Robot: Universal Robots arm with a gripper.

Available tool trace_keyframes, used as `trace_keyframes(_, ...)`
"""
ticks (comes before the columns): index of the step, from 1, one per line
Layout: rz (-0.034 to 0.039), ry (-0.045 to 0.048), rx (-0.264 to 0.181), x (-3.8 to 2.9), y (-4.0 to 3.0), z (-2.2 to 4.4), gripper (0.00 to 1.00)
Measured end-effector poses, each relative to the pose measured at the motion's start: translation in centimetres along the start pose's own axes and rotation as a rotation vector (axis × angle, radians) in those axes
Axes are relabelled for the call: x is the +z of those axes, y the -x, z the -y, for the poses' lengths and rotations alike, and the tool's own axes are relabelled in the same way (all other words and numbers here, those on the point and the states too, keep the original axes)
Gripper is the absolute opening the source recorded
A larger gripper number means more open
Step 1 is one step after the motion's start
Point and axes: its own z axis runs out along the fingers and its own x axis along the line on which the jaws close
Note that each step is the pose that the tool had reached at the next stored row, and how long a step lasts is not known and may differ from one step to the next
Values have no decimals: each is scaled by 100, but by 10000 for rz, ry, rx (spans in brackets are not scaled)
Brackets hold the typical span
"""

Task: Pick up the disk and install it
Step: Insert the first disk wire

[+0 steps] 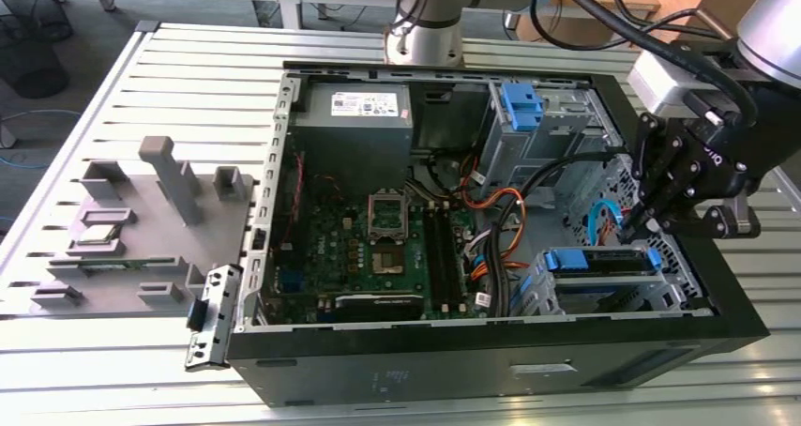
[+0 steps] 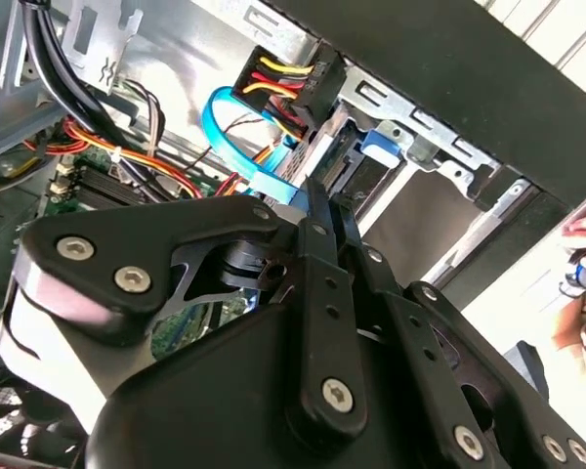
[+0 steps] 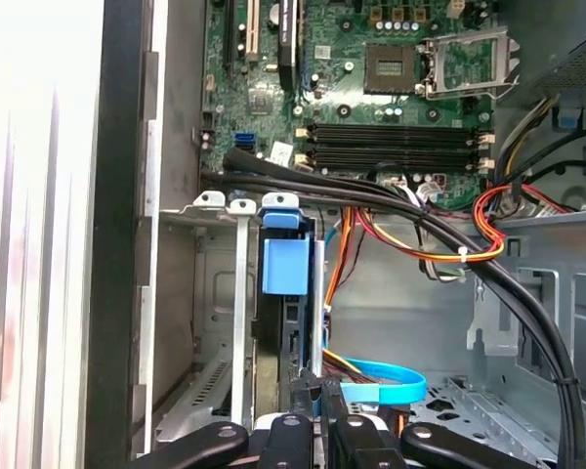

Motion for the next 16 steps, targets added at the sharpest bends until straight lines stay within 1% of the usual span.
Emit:
trace_keyframes(2, -2, -69, -58, 4, -11, -6, 16)
trace_keyframes(5, -6, -137, -133, 8, -26, -22, 16)
trace_keyframes(16, 7, -313, -322, 20, -84, -125, 16)
